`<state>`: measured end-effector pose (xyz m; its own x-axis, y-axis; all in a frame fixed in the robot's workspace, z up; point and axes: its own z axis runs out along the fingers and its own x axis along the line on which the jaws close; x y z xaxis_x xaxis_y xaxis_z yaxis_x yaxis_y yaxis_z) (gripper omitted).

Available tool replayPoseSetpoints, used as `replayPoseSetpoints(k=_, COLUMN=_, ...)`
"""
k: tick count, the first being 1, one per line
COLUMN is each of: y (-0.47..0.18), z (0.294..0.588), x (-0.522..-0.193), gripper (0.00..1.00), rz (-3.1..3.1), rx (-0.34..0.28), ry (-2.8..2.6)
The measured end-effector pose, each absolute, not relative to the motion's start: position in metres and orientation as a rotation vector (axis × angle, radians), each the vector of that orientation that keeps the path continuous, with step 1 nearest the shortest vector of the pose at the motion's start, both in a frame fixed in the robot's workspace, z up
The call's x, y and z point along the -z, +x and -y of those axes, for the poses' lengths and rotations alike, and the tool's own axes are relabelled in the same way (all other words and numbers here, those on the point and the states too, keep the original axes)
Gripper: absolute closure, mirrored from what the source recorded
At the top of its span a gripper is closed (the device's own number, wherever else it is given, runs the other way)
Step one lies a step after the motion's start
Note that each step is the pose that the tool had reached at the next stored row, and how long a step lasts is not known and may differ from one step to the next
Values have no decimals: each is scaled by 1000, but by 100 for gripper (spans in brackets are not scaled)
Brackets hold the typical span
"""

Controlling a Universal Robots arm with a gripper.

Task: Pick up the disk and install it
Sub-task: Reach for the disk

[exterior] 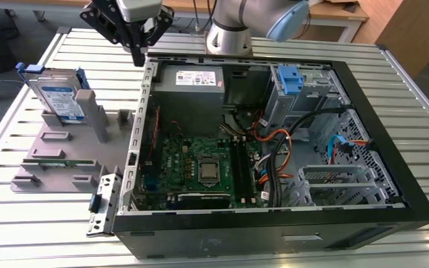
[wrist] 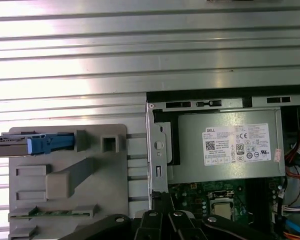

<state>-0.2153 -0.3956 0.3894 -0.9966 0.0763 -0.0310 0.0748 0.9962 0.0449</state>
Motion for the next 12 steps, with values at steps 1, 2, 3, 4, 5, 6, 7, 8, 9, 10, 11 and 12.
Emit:
replayPoseSetpoints(k=1, y=-216, z=396, x=-389, gripper=89, rz=-3106, rx=-68, ry=118)
replayPoseSetpoints(k=2, y=-216, z=396, x=-389, gripper=89, rz=-3106, rx=-68, ry=118)
replayPoseSetpoints(k=3, y=-216, z=396, x=-389, gripper=89, rz=-3106, rx=-68, ry=117)
replayPoseSetpoints(k=4, y=-216, z=396, x=-389, gripper=89, rz=-3106, rx=-68, ry=117)
replayPoseSetpoints(k=5, y=-216, z=396, x=-389, gripper=89, rz=-3106, rx=-68, ry=117)
replayPoseSetpoints(k=6, y=-217, z=396, x=-389, gripper=89, rz=-3106, rx=-68, ry=117)
replayPoseSetpoints(k=7, y=-217, z=396, x=-389, gripper=89, rz=-3106, rx=-68, ry=118)
replayPoseSetpoints(k=8, y=-217, z=396, x=-389, gripper=89, rz=-3106, rx=-68, ry=118)
replayPoseSetpoints(k=9, y=-217, z=396, x=-389, gripper=89, rz=-3106, rx=-68, ry=118)
replayPoseSetpoints(k=10, y=-217, z=396, x=-389, gripper=89, rz=-3106, rx=-68, ry=117)
replayPoseSetpoints(k=11, y=-217, z=396, x=-389, gripper=89, rz=-3106, rx=-68, ry=118)
replayPoseSetpoints(k=12, y=-217, z=396, x=-389, gripper=89, rz=-3106, rx=-68, ry=118)
